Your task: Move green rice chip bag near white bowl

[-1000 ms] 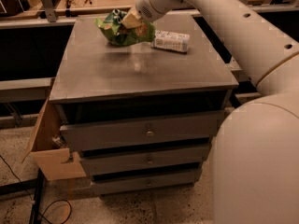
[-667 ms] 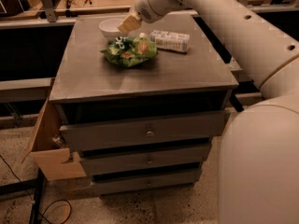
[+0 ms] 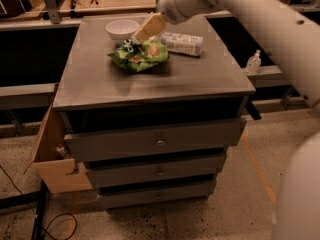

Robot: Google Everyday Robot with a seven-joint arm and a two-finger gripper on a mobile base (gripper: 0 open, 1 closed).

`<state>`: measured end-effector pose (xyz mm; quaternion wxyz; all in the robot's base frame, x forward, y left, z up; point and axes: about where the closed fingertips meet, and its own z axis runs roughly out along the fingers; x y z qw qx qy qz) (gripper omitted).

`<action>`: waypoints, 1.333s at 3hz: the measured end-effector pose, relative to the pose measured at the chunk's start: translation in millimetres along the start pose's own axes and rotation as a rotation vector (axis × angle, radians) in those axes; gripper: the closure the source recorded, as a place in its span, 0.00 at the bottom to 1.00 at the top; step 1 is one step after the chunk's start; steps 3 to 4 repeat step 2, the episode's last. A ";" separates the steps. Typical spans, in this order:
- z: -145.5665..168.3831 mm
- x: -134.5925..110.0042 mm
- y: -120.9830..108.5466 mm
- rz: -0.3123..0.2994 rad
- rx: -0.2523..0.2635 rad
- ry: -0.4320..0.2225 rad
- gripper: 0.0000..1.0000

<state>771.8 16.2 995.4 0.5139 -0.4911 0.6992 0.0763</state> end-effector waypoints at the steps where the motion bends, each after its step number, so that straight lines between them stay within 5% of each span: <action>1: -53.9 20.0 0.3 0.057 -0.002 -0.098 0.00; 2: -95.0 43.7 -17.2 0.117 0.037 -0.116 0.00; 4: -95.0 43.7 -17.2 0.117 0.037 -0.116 0.00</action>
Offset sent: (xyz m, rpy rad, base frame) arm -0.0316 -0.0394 0.0089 0.0984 -0.0143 0.0156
